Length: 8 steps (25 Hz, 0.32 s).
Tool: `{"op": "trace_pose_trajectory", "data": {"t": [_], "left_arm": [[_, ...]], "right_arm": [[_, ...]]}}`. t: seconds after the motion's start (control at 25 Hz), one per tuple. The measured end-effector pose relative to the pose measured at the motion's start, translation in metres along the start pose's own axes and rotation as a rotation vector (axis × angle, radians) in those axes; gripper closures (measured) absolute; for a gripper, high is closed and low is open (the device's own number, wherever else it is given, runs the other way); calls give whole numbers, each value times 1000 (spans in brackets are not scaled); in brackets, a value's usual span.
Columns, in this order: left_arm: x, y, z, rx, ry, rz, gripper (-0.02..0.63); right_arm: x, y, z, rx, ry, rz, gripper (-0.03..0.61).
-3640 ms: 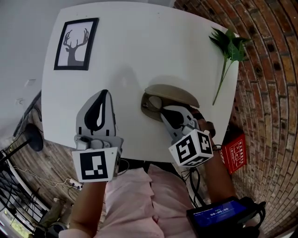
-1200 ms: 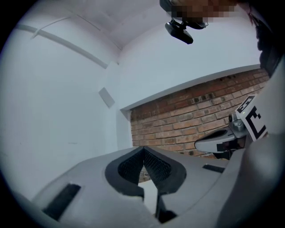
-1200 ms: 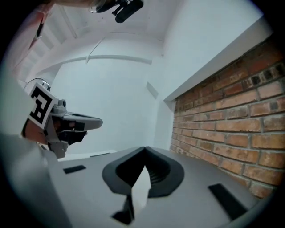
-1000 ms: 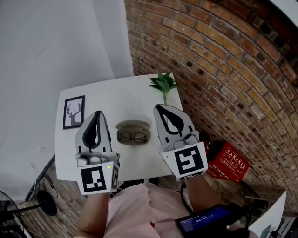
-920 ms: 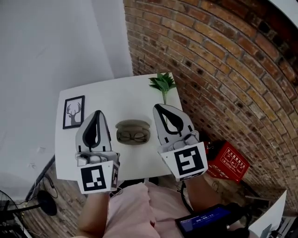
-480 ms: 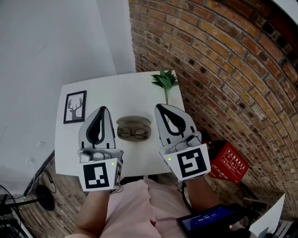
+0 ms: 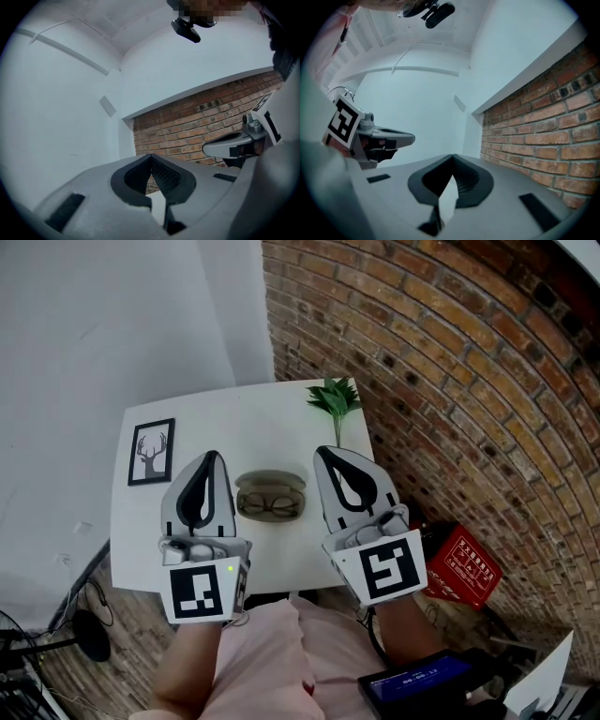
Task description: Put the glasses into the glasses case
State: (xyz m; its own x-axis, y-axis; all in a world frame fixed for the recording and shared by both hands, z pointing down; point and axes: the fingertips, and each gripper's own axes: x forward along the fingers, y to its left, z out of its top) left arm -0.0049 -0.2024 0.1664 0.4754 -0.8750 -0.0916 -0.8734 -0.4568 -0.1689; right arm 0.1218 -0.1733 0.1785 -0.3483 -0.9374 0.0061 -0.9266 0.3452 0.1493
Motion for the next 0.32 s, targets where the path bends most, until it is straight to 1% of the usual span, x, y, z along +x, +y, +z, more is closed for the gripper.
{"op": "trace_pose_trajectory", "data": {"t": [0.32], "left_arm": [[2,2,-4,-1,3,1,604]], "right_arm": [[4,1,-3,-3,4,0,575]]}}
